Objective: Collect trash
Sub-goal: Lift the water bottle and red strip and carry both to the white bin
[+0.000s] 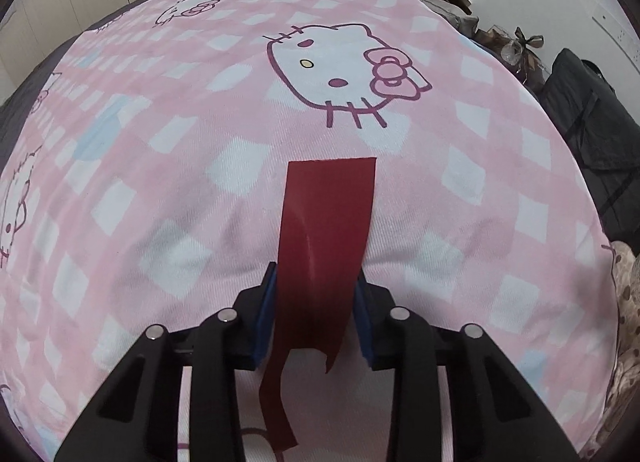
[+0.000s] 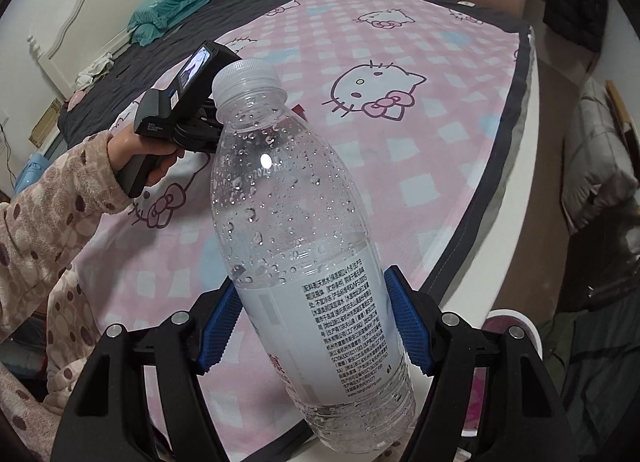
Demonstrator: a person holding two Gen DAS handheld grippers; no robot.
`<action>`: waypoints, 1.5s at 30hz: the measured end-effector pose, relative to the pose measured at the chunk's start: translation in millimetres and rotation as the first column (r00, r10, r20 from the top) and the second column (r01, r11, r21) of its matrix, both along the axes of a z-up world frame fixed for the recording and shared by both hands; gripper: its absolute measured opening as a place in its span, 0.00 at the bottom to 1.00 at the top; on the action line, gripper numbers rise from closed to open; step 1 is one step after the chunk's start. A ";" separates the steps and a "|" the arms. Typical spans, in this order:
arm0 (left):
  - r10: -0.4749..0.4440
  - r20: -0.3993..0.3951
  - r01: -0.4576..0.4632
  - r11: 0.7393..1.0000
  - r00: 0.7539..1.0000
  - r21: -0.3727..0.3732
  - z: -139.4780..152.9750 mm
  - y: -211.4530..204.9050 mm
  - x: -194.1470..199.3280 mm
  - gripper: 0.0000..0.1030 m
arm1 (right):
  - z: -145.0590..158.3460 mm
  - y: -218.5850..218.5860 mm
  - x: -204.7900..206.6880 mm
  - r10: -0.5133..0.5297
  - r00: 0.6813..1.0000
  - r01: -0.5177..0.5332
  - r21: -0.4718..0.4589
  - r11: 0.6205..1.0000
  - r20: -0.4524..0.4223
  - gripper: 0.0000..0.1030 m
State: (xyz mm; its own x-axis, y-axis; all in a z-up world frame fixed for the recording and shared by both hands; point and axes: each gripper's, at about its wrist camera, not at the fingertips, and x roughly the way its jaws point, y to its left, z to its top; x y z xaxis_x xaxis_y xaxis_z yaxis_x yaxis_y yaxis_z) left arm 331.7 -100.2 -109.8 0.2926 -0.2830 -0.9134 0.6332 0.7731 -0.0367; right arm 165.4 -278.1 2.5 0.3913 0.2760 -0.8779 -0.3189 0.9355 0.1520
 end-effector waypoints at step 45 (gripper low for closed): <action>0.074 0.294 -0.053 0.996 0.953 -0.076 190.6 27.3 -200.1 0.20 | 49.8 1.4 -71.4 -0.009 0.991 0.009 0.004 1.000 0.133 0.66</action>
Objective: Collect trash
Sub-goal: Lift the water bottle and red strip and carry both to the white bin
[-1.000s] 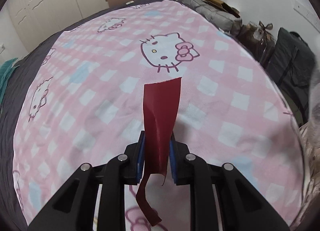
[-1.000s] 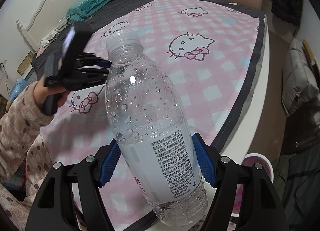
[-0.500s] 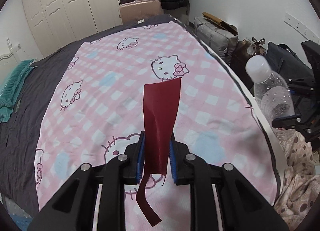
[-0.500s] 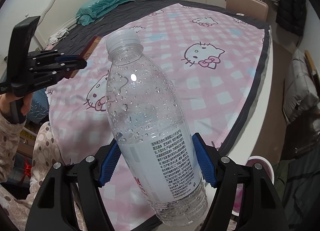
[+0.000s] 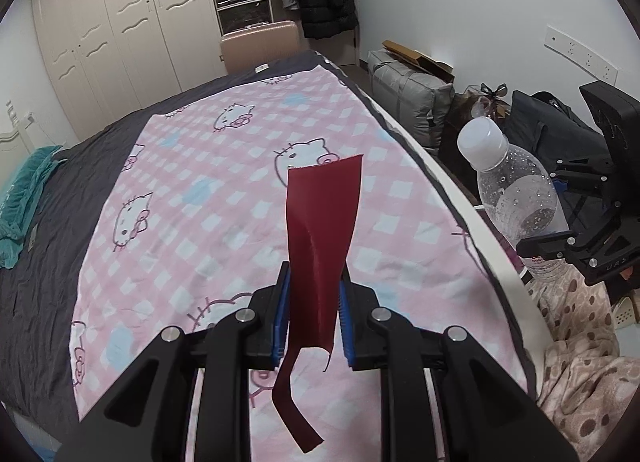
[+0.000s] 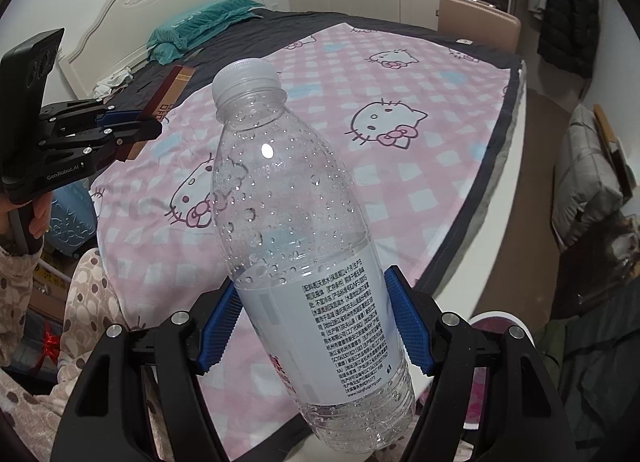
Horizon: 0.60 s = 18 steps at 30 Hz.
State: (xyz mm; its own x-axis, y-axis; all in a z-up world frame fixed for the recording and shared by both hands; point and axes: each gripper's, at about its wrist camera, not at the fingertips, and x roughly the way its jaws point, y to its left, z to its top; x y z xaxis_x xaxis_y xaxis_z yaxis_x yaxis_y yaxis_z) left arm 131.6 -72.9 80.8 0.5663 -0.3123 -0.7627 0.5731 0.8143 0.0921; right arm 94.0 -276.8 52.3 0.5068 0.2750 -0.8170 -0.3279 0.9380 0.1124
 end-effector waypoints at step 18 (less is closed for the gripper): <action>-0.162 -0.028 0.162 0.987 0.986 -0.013 -4.1 -117.4 5.9 0.20 | 9.9 -114.4 -22.2 -0.182 0.983 0.182 0.002 0.983 0.018 0.66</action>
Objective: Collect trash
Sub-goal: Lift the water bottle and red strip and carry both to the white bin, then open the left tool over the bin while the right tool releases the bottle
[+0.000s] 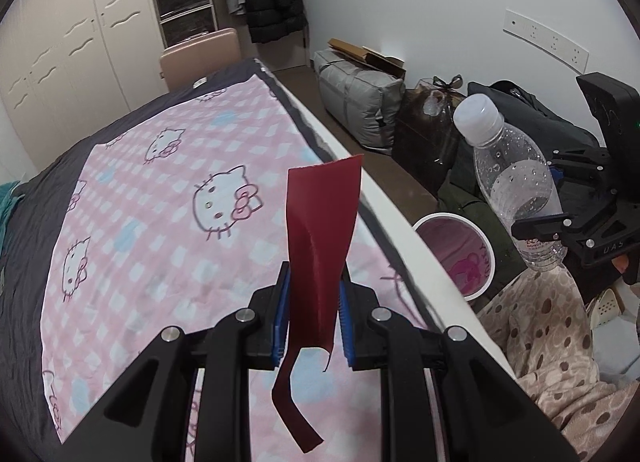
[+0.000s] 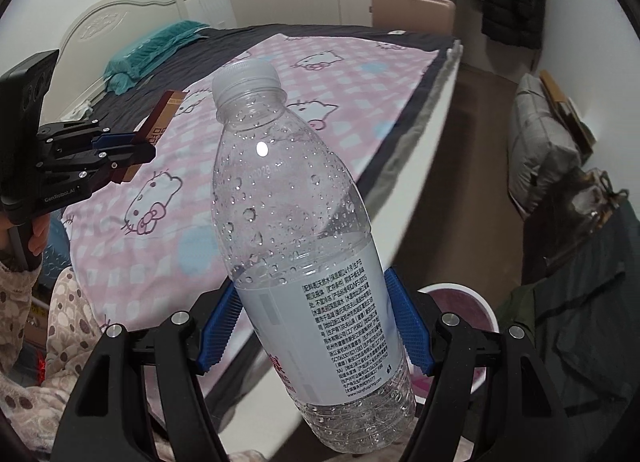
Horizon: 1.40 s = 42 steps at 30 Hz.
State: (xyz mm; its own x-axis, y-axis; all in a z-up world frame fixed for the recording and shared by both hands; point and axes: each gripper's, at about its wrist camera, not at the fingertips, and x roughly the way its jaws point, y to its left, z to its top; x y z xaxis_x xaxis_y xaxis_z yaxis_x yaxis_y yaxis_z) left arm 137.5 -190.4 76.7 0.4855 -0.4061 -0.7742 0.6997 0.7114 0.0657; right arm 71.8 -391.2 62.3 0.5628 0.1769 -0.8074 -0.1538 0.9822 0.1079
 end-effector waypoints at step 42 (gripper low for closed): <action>-0.618 -0.358 0.700 0.692 0.700 0.174 -189.9 -361.5 24.4 0.25 | -149.8 -263.9 -17.3 -0.089 0.982 0.110 0.126 0.986 -0.167 0.66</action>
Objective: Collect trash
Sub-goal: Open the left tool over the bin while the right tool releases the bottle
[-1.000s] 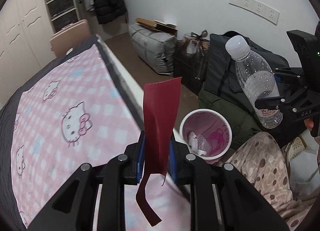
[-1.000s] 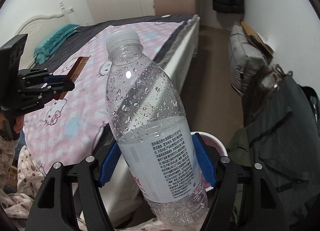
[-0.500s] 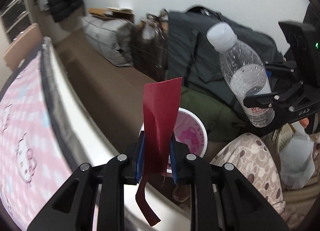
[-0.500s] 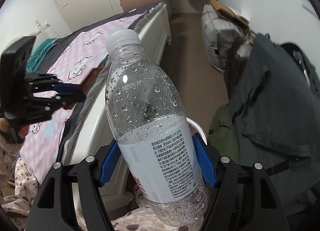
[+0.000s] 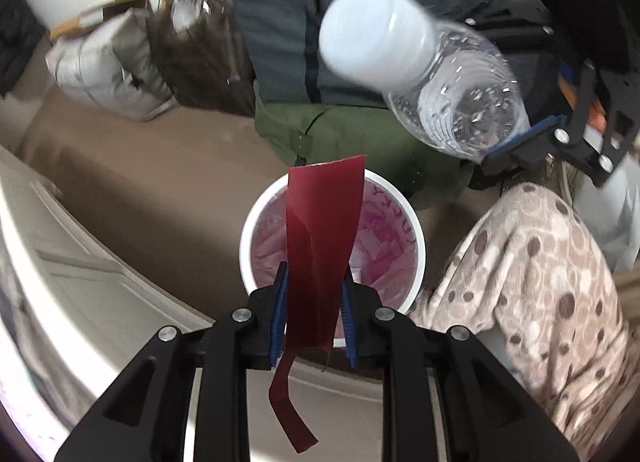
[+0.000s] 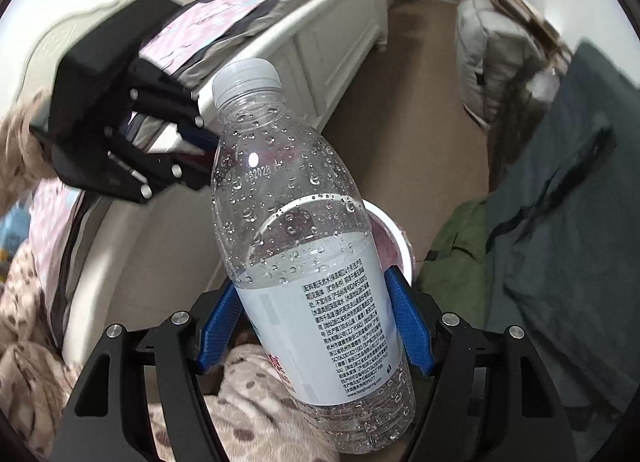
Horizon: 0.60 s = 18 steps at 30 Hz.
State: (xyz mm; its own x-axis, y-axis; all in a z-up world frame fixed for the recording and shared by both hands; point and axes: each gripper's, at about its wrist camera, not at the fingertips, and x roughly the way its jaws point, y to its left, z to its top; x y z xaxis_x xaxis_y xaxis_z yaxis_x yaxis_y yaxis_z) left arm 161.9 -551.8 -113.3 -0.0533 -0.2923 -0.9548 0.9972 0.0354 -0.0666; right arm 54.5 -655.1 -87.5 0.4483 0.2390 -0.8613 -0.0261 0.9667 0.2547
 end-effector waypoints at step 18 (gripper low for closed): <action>-0.061 0.004 0.061 0.994 0.998 0.094 -44.8 -13.6 -8.2 0.89 | -43.2 -2.7 20.6 0.050 0.998 -0.048 0.053 0.997 -0.040 0.66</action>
